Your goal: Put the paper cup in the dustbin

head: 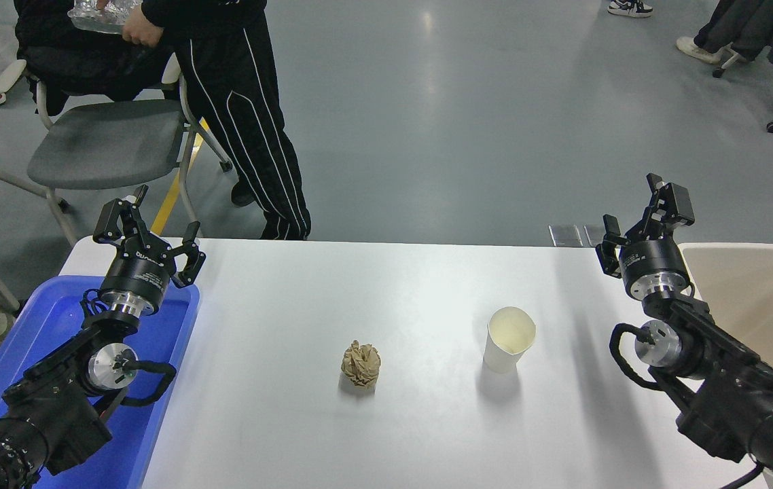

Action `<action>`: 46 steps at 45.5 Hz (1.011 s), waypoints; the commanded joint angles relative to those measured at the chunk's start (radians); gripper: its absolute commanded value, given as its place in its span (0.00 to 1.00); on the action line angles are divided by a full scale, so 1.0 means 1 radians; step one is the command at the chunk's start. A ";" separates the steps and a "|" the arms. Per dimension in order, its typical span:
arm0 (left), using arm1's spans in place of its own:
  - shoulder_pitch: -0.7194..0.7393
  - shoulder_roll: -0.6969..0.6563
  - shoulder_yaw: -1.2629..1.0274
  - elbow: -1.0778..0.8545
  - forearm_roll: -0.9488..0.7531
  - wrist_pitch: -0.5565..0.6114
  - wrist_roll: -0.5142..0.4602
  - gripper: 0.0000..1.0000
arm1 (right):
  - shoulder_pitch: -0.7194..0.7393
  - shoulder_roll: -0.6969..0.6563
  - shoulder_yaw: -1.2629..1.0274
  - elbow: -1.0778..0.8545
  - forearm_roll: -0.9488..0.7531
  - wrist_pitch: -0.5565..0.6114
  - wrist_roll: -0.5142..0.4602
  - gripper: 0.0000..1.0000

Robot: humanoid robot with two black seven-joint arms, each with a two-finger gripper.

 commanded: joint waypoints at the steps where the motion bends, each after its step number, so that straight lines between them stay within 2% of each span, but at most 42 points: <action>1: 0.000 0.000 0.000 0.000 0.000 0.000 0.000 1.00 | -0.001 0.000 0.000 -0.005 -0.006 -0.003 0.001 1.00; 22: 0.000 0.000 0.000 0.000 0.000 0.000 0.000 1.00 | 0.042 -0.009 -0.014 -0.013 -0.009 -0.014 -0.003 1.00; 38: 0.000 0.000 0.000 0.000 0.000 0.000 0.000 1.00 | 0.291 -0.043 -0.461 -0.122 -0.007 -0.028 -0.017 1.00; 46: 0.000 0.000 0.000 0.000 0.000 0.000 0.000 1.00 | 0.498 -0.100 -0.883 -0.111 0.005 -0.002 -0.132 1.00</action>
